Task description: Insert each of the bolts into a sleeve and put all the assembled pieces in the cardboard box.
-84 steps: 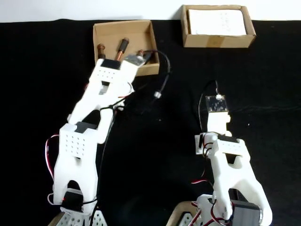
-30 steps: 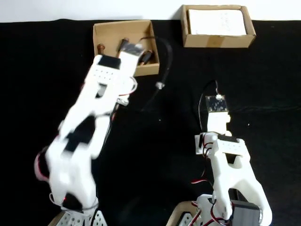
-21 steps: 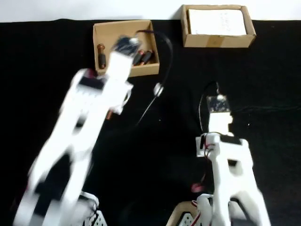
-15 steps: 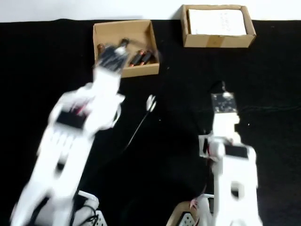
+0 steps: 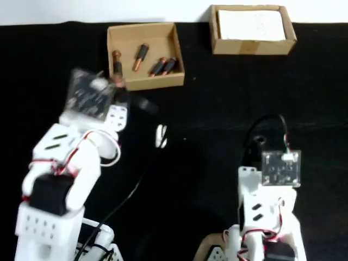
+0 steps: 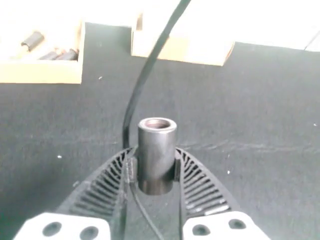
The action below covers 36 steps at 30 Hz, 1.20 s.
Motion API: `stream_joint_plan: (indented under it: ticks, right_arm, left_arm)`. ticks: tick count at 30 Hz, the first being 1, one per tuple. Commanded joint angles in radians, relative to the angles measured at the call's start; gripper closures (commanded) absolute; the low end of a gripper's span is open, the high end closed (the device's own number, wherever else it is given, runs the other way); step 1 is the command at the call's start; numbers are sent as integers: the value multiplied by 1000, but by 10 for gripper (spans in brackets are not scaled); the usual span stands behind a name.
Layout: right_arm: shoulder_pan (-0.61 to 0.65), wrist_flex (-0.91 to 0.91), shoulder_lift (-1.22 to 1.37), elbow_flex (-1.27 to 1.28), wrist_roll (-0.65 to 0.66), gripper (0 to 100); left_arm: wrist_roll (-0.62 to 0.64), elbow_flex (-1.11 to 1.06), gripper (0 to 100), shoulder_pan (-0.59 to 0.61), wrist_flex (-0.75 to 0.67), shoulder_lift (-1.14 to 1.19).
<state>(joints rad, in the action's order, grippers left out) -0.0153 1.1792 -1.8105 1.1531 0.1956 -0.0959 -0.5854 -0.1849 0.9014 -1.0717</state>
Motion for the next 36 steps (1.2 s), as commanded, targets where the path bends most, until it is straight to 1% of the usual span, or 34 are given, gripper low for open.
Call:
stream_joint_plan:
  ticks: [1, 5, 8, 11, 14, 18, 24, 27, 29, 32, 33, 35, 36]
  right_arm:
    - [-2, -15, -18, 28, -2, 973]
    - [56, -170, -19, 104, -21, 973]
    - [148, -265, -18, 153, -163, 973]
    - [259, -331, -13, 216, -315, 973]
    - [348, -421, -12, 291, -393, 973]
    - [417, -509, -12, 355, -405, 973]
    - [504, -559, -10, 433, -404, 973]
    - [533, -608, -10, 498, -404, 973]
    - [552, -639, -10, 532, -405, 973]
    - [587, -644, -10, 572, -408, 973]
    - [596, -641, -12, 579, -420, 973]
    - [602, -621, -12, 576, -517, 982]
    - [611, -582, -13, 568, -563, 991]
  left_arm:
    - [2, 8, 991, -48, -83, -58]
    - [2, 10, 991, -108, -87, -104]
    - [5, 45, 991, -116, -84, -105]
    - [57, 102, 991, -113, -83, -84]
    - [106, 153, 991, -110, -83, -39]
    - [149, 203, 991, -116, -83, 16]
    - [292, 263, 991, -124, -83, 122]
    - [316, 286, 991, -203, -81, 170]
    - [316, 300, 991, -286, -81, 197]
    - [311, 326, 991, -375, -83, 260]
    - [311, 341, 991, -384, -83, 288]
    - [311, 375, 991, -383, -81, 341]
    - [311, 397, 991, -378, -81, 363]
